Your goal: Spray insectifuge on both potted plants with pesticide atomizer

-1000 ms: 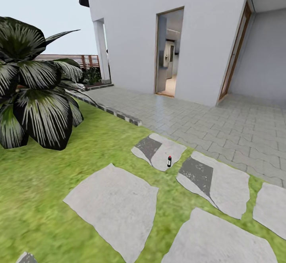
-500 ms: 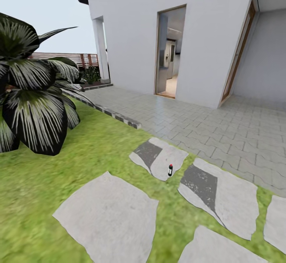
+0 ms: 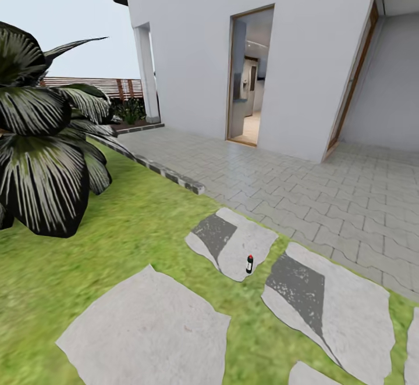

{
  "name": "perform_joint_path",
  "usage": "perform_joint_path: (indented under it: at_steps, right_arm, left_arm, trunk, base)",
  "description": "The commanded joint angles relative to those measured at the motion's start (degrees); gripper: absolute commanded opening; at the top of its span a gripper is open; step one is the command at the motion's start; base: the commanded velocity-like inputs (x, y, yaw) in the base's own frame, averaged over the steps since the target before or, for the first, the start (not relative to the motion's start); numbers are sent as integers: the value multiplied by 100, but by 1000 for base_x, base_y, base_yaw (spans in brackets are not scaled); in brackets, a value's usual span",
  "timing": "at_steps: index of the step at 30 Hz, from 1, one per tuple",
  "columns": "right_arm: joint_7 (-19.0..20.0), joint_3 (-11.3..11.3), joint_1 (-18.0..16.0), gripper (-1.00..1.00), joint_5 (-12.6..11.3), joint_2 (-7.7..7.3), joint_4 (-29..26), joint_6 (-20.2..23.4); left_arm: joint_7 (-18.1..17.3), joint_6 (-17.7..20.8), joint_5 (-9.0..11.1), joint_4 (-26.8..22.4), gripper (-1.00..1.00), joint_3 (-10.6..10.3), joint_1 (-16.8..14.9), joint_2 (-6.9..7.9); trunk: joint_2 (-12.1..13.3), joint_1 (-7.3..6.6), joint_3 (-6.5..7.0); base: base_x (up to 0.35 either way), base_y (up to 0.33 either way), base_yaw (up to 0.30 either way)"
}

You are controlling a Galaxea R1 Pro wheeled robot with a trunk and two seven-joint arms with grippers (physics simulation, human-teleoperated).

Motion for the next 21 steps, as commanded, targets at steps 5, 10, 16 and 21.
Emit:
perform_joint_path:
  at_steps: [5, 10, 16, 21]
  right_arm:
    - [-2, -10, -3, 100, 6, -3, 6, -17]
    - [2, -22, -4, 100, -1, 10, -27, -11]
    - [-10, -32, -4, 100, 9, -19, 2, -17]
    - [-10, -33, -4, 100, 7, -24, 2, -17]
  left_arm:
    - [-1, -20, -11, 4, 100, 10, -3, -1]
    - [-1, -20, -11, 4, 100, 11, -3, -1]
    - [-1, -21, -12, -5, 100, 6, -3, -1]
    - [-1, -18, -14, -6, 100, 5, -3, -1]
  trunk:
    - [-2, 3, -5]
    - [-2, 3, -5]
    - [-2, 3, -5]
    - [-2, 3, -5]
  base:
    - [332, -86, 0]
    - [293, -143, 0]
    - [256, -179, 0]
    - [236, -195, 0]
